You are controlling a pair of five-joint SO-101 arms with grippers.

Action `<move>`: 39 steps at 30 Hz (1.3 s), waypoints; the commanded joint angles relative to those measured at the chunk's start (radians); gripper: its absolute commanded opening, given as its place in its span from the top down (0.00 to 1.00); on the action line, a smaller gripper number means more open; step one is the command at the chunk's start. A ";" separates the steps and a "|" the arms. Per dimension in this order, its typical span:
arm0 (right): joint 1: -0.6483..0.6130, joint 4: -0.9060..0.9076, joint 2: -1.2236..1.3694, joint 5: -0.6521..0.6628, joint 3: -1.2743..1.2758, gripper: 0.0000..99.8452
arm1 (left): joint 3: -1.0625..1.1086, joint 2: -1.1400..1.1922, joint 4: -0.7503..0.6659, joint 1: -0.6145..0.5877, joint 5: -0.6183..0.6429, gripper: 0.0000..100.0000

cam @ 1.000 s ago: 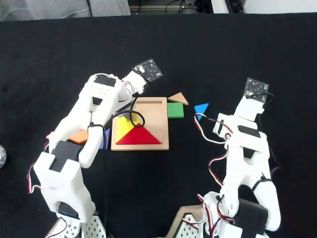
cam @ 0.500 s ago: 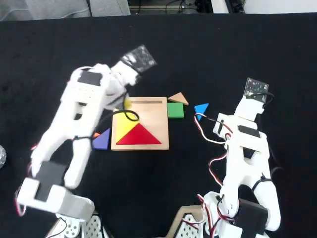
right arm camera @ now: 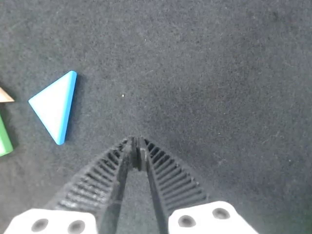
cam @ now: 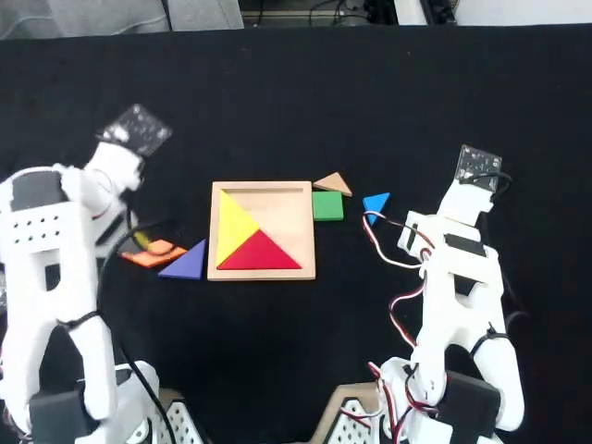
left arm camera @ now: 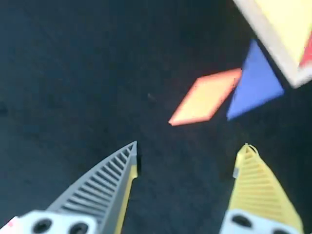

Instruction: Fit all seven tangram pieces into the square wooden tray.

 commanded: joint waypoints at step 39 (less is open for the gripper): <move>-0.020 -0.018 -0.036 -0.003 -0.058 0.99 | 0.239 0.180 -0.295 0.116 -0.071 0.83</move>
